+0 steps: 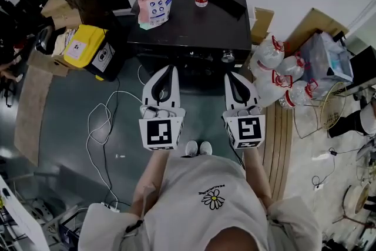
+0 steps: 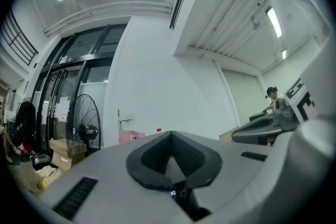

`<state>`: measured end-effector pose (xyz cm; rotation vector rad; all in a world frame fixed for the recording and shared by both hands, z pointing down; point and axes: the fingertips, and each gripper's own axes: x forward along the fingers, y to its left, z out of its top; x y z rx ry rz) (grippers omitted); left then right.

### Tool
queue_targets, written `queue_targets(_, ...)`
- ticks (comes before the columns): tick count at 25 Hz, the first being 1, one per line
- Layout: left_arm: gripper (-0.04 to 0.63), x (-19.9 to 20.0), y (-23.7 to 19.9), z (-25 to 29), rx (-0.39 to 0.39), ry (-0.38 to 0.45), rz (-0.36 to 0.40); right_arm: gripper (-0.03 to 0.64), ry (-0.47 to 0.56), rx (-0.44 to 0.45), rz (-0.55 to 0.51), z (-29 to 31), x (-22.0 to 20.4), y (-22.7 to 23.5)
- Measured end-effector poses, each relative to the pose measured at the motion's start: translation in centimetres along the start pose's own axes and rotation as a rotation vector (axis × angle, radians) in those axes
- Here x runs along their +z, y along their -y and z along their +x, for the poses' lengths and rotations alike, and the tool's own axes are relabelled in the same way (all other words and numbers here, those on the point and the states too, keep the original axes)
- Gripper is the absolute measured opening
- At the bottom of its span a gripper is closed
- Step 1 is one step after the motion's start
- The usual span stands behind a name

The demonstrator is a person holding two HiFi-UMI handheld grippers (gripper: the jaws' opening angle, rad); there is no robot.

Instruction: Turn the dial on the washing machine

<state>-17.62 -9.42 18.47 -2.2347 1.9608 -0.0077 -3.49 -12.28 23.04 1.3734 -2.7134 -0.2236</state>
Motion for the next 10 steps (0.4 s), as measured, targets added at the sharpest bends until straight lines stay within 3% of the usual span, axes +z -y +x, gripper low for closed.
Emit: queue_targets(10, -0.002, 0.17, 0.57, -0.21, -0.007, -0.004, -0.007, 0.003, -0.008, -0.007, 0.0, -0.74, -0.34, 0.37)
